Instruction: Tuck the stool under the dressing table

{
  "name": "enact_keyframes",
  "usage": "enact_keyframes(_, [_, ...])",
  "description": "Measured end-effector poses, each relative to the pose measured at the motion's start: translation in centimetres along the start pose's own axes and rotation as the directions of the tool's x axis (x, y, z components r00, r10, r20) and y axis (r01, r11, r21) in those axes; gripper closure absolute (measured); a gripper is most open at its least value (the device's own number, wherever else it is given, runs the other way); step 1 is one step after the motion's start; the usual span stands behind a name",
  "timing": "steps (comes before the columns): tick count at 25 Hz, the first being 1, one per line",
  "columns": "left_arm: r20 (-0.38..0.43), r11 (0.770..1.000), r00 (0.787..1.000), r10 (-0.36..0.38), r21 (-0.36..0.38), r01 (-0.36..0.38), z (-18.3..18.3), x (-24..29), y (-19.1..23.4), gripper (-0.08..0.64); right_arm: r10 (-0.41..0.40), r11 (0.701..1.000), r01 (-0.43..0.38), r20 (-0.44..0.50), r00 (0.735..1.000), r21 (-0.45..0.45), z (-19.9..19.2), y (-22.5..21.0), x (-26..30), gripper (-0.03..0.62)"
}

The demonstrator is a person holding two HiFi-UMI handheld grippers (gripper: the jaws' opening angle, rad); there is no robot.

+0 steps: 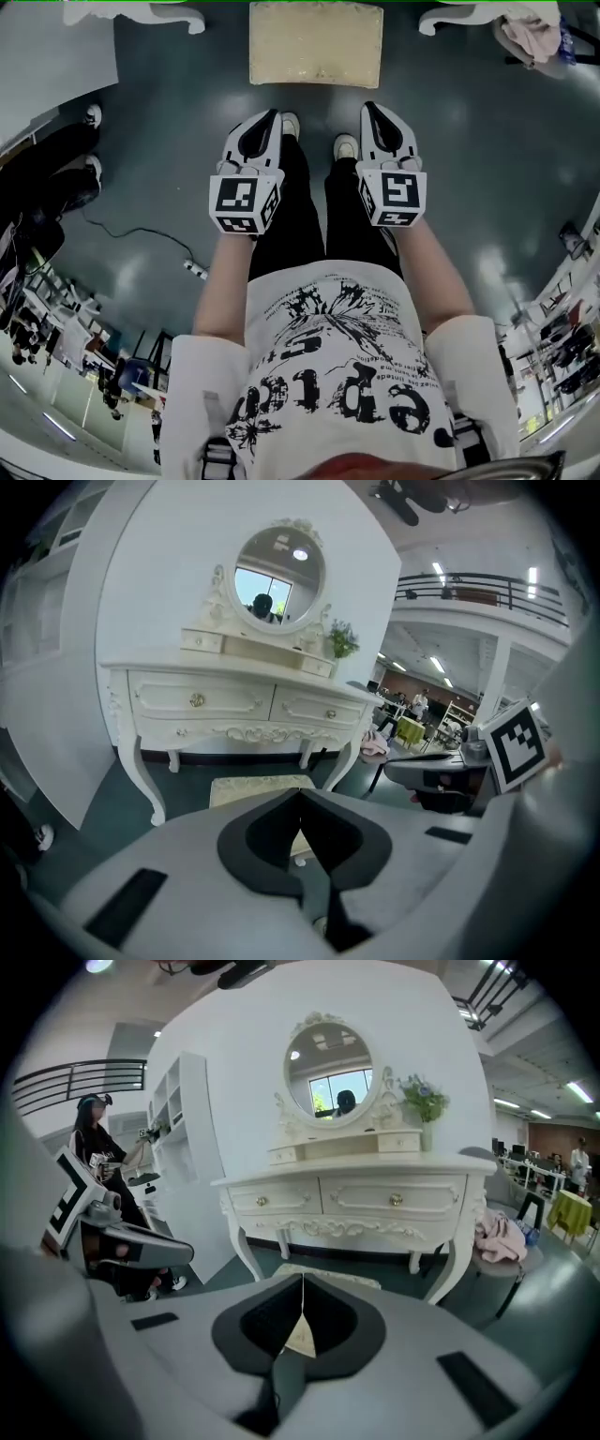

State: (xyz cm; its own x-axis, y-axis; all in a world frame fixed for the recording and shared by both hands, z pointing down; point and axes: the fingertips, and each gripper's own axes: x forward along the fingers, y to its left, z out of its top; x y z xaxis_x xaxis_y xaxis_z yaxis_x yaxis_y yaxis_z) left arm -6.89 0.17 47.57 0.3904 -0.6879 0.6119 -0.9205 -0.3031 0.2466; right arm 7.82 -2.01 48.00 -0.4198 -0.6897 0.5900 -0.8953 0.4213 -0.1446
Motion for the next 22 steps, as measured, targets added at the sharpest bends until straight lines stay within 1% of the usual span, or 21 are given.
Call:
enact_keyframes(2, [-0.026, 1.0, 1.0, 0.005, -0.01, -0.006, -2.0, 2.1, 1.7, 0.54, -0.017, 1.0, 0.018, -0.031, 0.999, 0.022, -2.4, -0.4, 2.2, 0.574])
enact_keyframes(5, [-0.078, 0.999, 0.997, 0.001, -0.035, -0.004, -5.8, 4.9, 3.6, 0.54, -0.045, 0.998, 0.05, -0.084, 0.995, 0.048, -6.4, -0.7, 5.2, 0.574])
enact_keyframes(8, [-0.112, 0.999, 0.994, -0.017, -0.031, 0.014, -9.3, 7.7, 5.3, 0.54, -0.064, 0.994, 0.074, -0.112, 0.992, 0.081, -9.9, -0.9, 8.4, 0.574])
enact_keyframes(14, [-0.169, 0.999, 0.985, -0.026, -0.034, 0.02, -16.4, 12.6, 8.4, 0.54, -0.071, 0.995, 0.081, -0.163, 0.984, 0.056, -17.1, -1.0, 14.5, 0.574])
enact_keyframes(16, [-0.183, 0.999, 0.983, -0.029, -0.03, 0.024, -18.1, 14.2, 8.7, 0.54, -0.073, 0.995, 0.084, -0.181, 0.981, 0.05, -19.1, -1.4, 15.7, 0.574])
enact_keyframes(18, [-0.192, 0.999, 0.981, -0.038, -0.027, 0.033, -19.1, 15.8, 8.1, 0.54, -0.081, 0.995, 0.091, -0.194, 0.978, 0.044, -20.6, -2.6, 16.1, 0.574])
enact_keyframes(20, [-0.2, 0.999, 0.979, -0.045, -0.025, 0.041, -20.0, 17.2, 7.4, 0.54, -0.094, 0.993, 0.106, -0.199, 0.976, 0.047, -21.7, -3.9, 16.1, 0.574])
enact_keyframes(22, [-0.206, 0.999, 0.977, -0.05, -0.026, 0.046, -20.8, 17.9, 8.1, 0.54, -0.11, 0.991, 0.124, -0.2, 0.974, 0.057, -22.6, -3.9, 16.7, 0.574])
